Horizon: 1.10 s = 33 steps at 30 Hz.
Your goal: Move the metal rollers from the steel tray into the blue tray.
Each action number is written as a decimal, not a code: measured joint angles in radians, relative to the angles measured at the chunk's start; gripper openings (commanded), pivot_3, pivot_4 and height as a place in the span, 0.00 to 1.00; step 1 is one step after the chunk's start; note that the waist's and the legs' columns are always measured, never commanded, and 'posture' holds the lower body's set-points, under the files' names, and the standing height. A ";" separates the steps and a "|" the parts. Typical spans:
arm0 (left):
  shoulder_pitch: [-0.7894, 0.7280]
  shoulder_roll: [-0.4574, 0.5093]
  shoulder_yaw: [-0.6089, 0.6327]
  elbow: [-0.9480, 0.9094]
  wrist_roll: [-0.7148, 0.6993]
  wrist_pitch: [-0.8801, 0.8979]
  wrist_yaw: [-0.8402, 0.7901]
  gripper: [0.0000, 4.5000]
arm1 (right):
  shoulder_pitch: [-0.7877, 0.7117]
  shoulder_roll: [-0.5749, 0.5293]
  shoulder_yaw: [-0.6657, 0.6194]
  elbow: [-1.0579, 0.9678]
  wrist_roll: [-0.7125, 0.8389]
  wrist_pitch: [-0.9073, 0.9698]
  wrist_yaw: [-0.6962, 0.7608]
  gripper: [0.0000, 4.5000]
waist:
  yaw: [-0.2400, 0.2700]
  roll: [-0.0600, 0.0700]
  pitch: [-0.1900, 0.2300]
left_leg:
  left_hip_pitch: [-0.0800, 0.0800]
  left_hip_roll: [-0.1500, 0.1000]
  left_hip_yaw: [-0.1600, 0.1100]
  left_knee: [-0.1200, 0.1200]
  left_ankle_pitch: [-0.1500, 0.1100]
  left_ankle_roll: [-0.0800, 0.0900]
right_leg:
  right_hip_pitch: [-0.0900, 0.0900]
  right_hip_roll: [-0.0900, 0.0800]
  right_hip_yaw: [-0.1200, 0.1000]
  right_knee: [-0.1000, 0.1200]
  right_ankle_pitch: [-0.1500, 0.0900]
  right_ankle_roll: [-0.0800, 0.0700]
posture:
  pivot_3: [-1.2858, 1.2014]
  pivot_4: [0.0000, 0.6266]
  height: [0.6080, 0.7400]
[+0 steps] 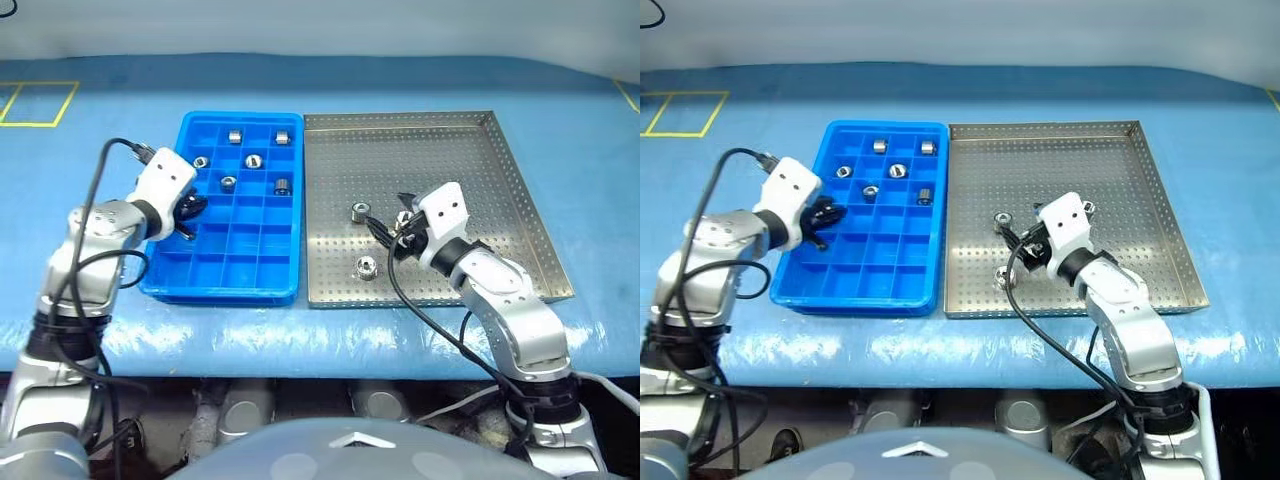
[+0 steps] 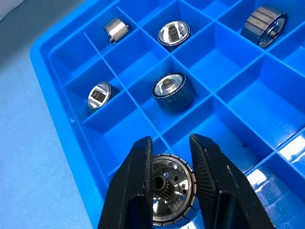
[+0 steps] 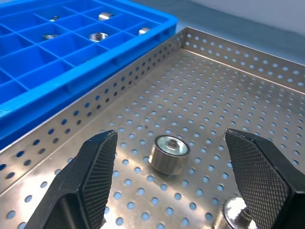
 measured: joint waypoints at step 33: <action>-0.216 -0.392 -0.301 0.263 -0.157 -0.124 -0.081 0.67 | 0.140 -0.016 -0.073 -0.120 -0.029 0.017 -0.082 0.84 | -0.072 0.001 -0.001 | 0.001 -0.001 0.002 0.003 0.000 0.000 | 0.002 -0.001 0.002 0.000 0.000 0.001 | 0.40 0.24 1.00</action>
